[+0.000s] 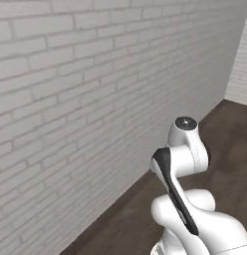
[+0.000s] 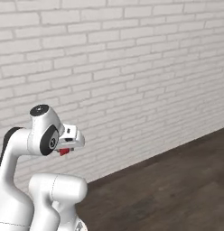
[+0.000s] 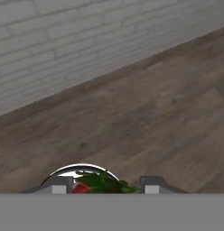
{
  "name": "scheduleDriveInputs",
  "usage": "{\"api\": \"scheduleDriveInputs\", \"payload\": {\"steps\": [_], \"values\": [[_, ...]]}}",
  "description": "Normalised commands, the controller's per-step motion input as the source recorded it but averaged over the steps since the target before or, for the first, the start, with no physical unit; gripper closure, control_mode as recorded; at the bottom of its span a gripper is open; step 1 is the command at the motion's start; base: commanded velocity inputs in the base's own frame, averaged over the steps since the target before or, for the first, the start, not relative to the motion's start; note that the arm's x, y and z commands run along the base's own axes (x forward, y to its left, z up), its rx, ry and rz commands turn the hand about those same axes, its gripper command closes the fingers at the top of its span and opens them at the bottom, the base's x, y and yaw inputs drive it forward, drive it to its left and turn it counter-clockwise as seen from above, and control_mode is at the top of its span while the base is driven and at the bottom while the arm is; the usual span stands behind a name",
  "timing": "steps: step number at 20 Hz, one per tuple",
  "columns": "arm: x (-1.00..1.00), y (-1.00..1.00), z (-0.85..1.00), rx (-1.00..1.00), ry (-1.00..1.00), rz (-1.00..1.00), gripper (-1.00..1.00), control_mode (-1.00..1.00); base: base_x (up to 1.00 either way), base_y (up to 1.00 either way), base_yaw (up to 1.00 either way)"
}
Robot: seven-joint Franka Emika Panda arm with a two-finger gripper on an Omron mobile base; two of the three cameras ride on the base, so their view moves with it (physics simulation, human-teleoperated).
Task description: Take the strawberry from the fridge and place it on top of the pancake, located on the dining counter.
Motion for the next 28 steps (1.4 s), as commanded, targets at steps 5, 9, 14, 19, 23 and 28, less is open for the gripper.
{"api": "scheduleDriveInputs", "payload": {"steps": [5, 9, 14, 19, 23, 28], "values": [[0.00, 0.00, 0.00, 0.00, 0.00, 0.00, 1.00, 1.00, 0.82, -0.56, -0.54], [0.00, 0.00, 0.00, 0.00, 0.00, 0.00, 1.00, 1.00, 1.00, -0.12, -0.44], [0.00, 0.00, 0.00, 0.00, 0.00, 0.00, 1.00, 1.00, 1.00, 0.01, -0.44], [0.00, 0.00, 0.00, 0.00, 0.00, 0.00, 1.00, 1.00, 1.00, 0.03, -0.41], [0.00, 0.00, 0.00, 0.00, 0.00, 0.00, 1.00, 1.00, 0.23, 0.10, -0.10], [0.00, 0.00, 0.00, 0.00, 0.00, 0.00, 1.00, 1.00, 0.15, 0.11, 0.00]]}}
